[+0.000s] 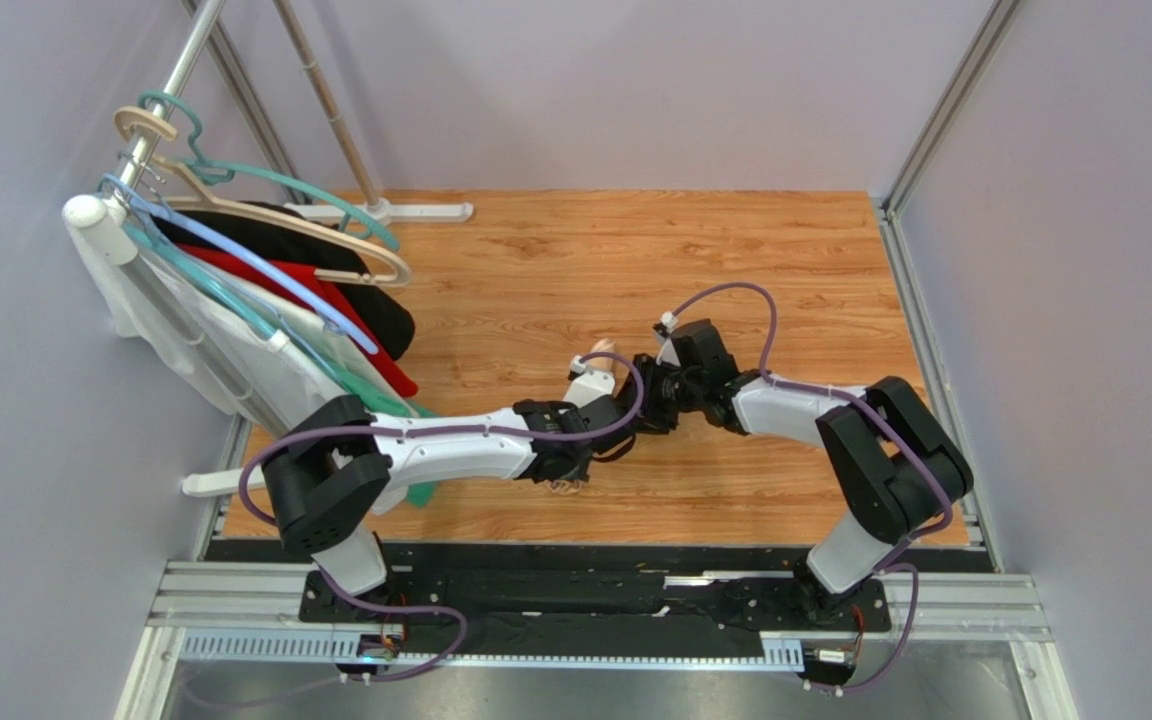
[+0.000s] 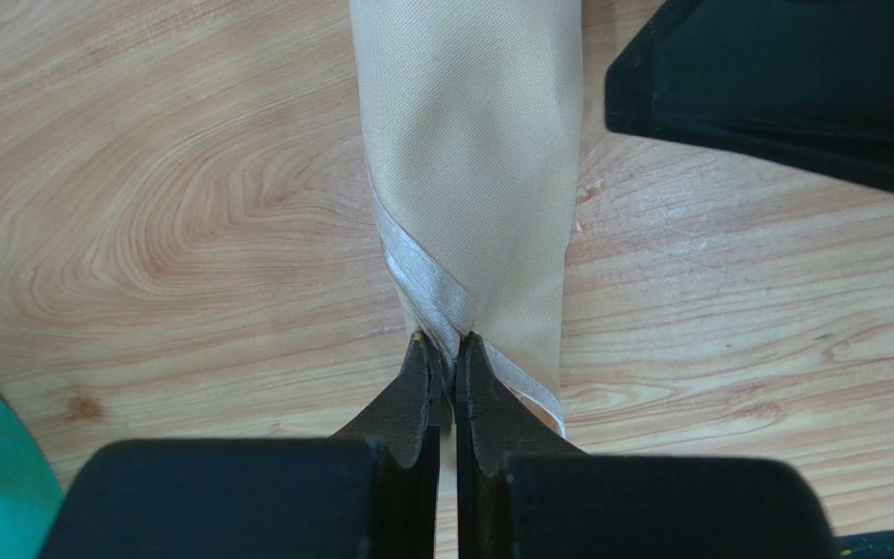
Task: Fold the napkin, place the utensils inside, and roll it up
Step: Roll the napkin with the utensil
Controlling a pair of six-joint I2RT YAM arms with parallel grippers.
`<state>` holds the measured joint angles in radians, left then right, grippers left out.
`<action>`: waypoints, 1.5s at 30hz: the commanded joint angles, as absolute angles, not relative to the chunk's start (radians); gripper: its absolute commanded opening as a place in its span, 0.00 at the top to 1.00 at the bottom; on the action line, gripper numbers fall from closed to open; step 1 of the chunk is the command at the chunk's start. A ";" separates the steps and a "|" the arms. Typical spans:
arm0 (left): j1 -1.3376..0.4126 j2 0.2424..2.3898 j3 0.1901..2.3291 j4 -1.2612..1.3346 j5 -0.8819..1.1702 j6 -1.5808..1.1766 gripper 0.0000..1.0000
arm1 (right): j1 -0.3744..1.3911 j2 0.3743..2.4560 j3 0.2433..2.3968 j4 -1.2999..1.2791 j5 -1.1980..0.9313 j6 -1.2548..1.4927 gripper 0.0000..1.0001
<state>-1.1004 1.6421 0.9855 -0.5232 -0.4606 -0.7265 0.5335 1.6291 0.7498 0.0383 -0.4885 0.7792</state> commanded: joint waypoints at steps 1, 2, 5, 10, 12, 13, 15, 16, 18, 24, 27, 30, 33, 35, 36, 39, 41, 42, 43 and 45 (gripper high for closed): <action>-1.124 1.683 1.045 -0.627 -0.540 -0.703 1.00 | 0.557 1.626 0.741 0.178 -0.515 0.860 0.57; -1.134 1.690 1.051 -0.633 -0.540 -0.703 1.00 | 0.563 1.634 0.735 0.227 -0.520 0.876 0.57; -1.146 1.703 1.069 -0.635 -0.537 -0.707 1.00 | 0.563 1.661 0.720 0.314 -0.543 0.934 0.58; -1.157 1.695 1.081 -0.634 -0.534 -0.710 0.91 | 0.565 1.744 0.722 0.373 -0.555 0.962 0.59; -1.166 1.695 1.089 -0.629 -0.532 -0.707 0.84 | 0.564 1.781 0.732 0.386 -0.558 0.963 0.59; -1.170 1.694 1.089 -0.626 -0.529 -0.704 0.81 | 0.563 1.789 0.735 0.388 -0.558 0.963 0.59; -1.183 1.695 1.089 -0.614 -0.520 -0.703 0.72 | 0.565 1.801 0.739 0.393 -0.551 0.962 0.60; -1.187 1.694 1.091 -0.604 -0.520 -0.701 0.71 | 0.565 1.807 0.739 0.394 -0.548 0.960 0.60; -1.195 1.686 1.083 -0.589 -0.511 -0.701 0.65 | 0.563 1.812 0.741 0.396 -0.538 0.950 0.60; -1.207 1.637 1.043 -0.494 -0.465 -0.704 0.52 | 0.563 1.851 0.762 0.382 -0.528 0.920 0.60; -1.207 1.609 1.032 -0.463 -0.460 -0.703 0.44 | 0.561 1.871 0.776 0.380 -0.529 0.905 0.60; -1.207 1.579 1.032 -0.449 -0.454 -0.693 0.40 | 0.555 1.875 0.784 0.391 -0.554 0.893 0.60; -1.206 1.540 1.025 -0.437 -0.433 -0.689 0.37 | 0.542 1.852 0.790 0.390 -0.589 0.870 0.60; -1.204 1.514 1.016 -0.430 -0.414 -0.690 0.32 | 0.534 1.830 0.796 0.358 -0.606 0.833 0.59; -1.200 1.482 1.011 -0.428 -0.410 -0.689 0.30 | 0.531 1.800 0.798 0.342 -0.607 0.821 0.59; -1.178 1.409 0.988 -0.425 -0.385 -0.683 0.25 | 0.514 1.746 0.798 0.276 -0.614 0.781 0.58; -1.161 1.365 0.959 -0.423 -0.361 -0.669 0.24 | 0.502 1.685 0.796 0.221 -0.606 0.761 0.57; -1.140 1.318 0.947 -0.420 -0.348 -0.666 0.24 | 0.494 1.666 0.801 0.200 -0.601 0.738 0.56; -1.129 1.293 0.918 -0.414 -0.333 -0.661 0.23 | 0.489 1.628 0.805 0.151 -0.597 0.727 0.55; -1.089 1.217 0.888 -0.407 -0.287 -0.646 0.21 | 0.488 1.592 0.821 0.100 -0.585 0.684 0.54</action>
